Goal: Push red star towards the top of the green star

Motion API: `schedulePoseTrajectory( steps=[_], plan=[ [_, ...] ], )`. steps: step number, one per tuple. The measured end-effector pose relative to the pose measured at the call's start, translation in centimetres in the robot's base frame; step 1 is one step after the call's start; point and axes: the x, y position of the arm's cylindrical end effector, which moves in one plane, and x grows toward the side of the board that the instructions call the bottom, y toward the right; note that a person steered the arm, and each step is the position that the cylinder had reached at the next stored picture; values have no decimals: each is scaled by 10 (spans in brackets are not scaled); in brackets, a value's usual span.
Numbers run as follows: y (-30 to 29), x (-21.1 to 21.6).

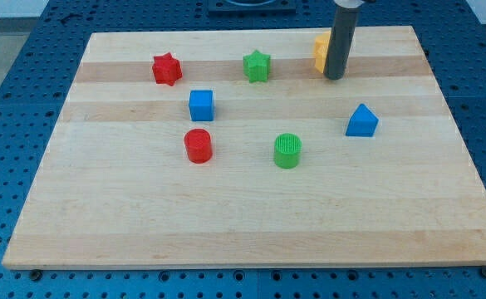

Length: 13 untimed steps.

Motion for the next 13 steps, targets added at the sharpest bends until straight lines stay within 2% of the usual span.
schedulePoseTrajectory(
  steps=[1,2,4,6,7,9,13],
  plan=[
    [0,0],
    [-39,9],
    [-166,31],
    [-306,33],
    [-348,27],
    [-302,23],
    [-299,-52]
  ],
)
